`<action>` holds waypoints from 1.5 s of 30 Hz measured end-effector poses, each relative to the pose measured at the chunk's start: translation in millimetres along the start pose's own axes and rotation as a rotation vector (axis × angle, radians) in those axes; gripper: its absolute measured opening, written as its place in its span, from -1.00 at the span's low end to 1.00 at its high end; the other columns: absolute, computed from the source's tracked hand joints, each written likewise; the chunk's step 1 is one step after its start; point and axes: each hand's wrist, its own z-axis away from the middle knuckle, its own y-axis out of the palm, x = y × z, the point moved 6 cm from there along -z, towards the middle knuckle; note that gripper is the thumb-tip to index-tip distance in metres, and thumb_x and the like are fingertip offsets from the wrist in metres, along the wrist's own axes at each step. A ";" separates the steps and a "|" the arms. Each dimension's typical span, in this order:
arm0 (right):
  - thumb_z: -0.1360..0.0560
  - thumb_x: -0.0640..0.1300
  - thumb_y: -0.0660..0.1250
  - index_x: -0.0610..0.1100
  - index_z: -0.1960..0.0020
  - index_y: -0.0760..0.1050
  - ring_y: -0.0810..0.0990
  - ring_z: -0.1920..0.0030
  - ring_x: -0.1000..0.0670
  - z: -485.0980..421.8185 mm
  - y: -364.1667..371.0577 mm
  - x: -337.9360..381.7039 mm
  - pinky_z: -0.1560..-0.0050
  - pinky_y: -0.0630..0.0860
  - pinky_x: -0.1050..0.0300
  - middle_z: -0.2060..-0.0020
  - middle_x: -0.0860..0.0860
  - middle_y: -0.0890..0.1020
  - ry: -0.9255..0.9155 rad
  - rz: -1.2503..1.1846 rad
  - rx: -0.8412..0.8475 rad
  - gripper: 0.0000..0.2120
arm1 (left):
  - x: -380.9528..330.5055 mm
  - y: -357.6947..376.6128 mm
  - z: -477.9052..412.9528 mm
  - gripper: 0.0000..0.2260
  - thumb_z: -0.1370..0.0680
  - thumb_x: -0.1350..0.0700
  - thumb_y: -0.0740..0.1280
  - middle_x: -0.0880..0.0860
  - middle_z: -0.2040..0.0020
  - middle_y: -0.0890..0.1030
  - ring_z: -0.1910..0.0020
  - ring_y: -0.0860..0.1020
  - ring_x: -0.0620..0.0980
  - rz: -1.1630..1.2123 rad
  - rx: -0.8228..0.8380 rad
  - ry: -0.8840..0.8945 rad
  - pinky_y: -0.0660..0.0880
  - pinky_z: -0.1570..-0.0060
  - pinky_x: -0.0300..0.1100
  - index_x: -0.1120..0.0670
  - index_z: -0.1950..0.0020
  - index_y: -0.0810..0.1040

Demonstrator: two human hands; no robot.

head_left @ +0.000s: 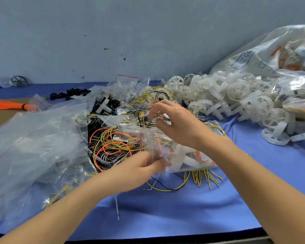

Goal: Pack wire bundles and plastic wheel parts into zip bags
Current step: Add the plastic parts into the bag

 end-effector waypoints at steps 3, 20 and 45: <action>-0.62 -0.13 0.18 0.01 -0.28 0.49 0.54 -0.17 -0.01 0.1 2.5 -10.5 -0.16 0.47 -0.03 -0.20 0.06 0.58 0.101 0.021 0.030 -0.74 | 1.6 5.7 4.8 -0.79 -0.66 0.06 0.13 -0.16 -0.09 0.66 -0.19 0.55 -0.24 0.046 -0.018 -0.048 0.41 -0.24 -0.28 0.01 -0.06 0.55; -0.53 0.17 0.35 -0.15 0.15 0.58 0.32 0.43 0.09 -1.1 21.3 -50.2 0.38 0.27 0.15 0.39 0.04 0.41 0.385 -0.123 0.351 -0.63 | -21.0 -13.8 -1.4 -0.81 -0.59 0.09 0.23 0.00 0.22 0.64 0.24 0.56 -0.13 -0.103 0.017 0.056 0.44 0.14 -0.17 0.06 0.13 0.61; -0.40 0.02 0.42 -0.06 0.10 0.60 0.43 0.29 0.07 15.9 -83.6 2.1 0.14 0.44 0.15 0.33 0.10 0.56 0.225 -0.818 -0.428 -0.83 | -142.1 -135.9 64.4 -0.91 -0.50 -0.12 0.38 -0.24 0.17 0.60 0.28 0.55 -0.23 -0.604 -0.791 0.379 0.33 0.26 -0.57 -0.14 0.16 0.58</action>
